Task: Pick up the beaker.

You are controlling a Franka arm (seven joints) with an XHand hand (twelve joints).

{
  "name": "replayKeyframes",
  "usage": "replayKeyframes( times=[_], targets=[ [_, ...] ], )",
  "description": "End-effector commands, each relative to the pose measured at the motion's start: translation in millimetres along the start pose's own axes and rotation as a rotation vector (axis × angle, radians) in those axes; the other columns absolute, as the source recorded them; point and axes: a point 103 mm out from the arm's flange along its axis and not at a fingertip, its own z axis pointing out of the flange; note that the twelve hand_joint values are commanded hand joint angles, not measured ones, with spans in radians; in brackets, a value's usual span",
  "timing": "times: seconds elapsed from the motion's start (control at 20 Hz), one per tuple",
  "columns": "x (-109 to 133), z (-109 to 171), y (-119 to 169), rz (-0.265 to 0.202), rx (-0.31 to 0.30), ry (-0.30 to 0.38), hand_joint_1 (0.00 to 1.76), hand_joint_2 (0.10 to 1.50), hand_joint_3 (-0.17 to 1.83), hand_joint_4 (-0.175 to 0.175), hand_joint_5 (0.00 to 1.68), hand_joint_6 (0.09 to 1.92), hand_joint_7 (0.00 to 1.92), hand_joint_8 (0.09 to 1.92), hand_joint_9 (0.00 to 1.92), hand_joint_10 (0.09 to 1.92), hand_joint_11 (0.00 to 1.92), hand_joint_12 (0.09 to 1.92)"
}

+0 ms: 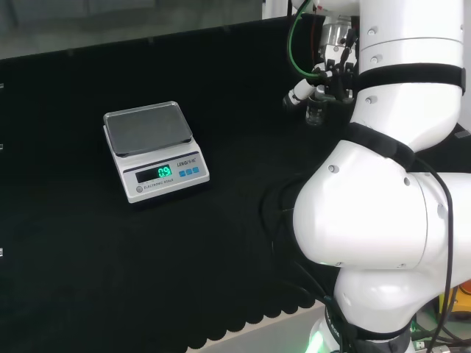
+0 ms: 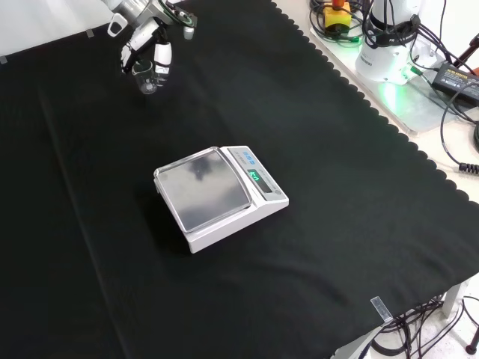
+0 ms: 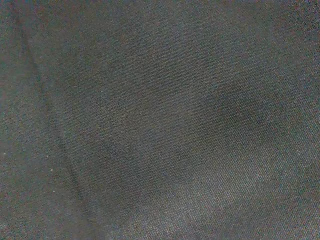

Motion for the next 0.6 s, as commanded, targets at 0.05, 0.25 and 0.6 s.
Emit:
replayKeyframes(
  times=[0.05, 0.25, 0.6],
  targets=[
    [-1.6, 1.3, 2.0, 0.012, -0.011, -0.010, 0.67, 0.85, 0.09, -0.100, 0.44, 0.09, 0.05, 0.81, 0.04, 0.93, 0.24, 1.42],
    [-1.7, 1.3, 3.6, 0.021, -0.028, -0.029, 0.74, 0.85, 0.13, -0.103, 0.48, 0.09, 0.16, 0.82, 0.19, 0.90, 0.36, 1.36],
    [1.7, -0.4, 5.9, 0.035, -0.059, -0.040, 0.87, 0.73, 0.53, -0.112, 0.49, 0.21, 0.33, 0.82, 0.47, 0.77, 0.60, 1.25]
  ],
)
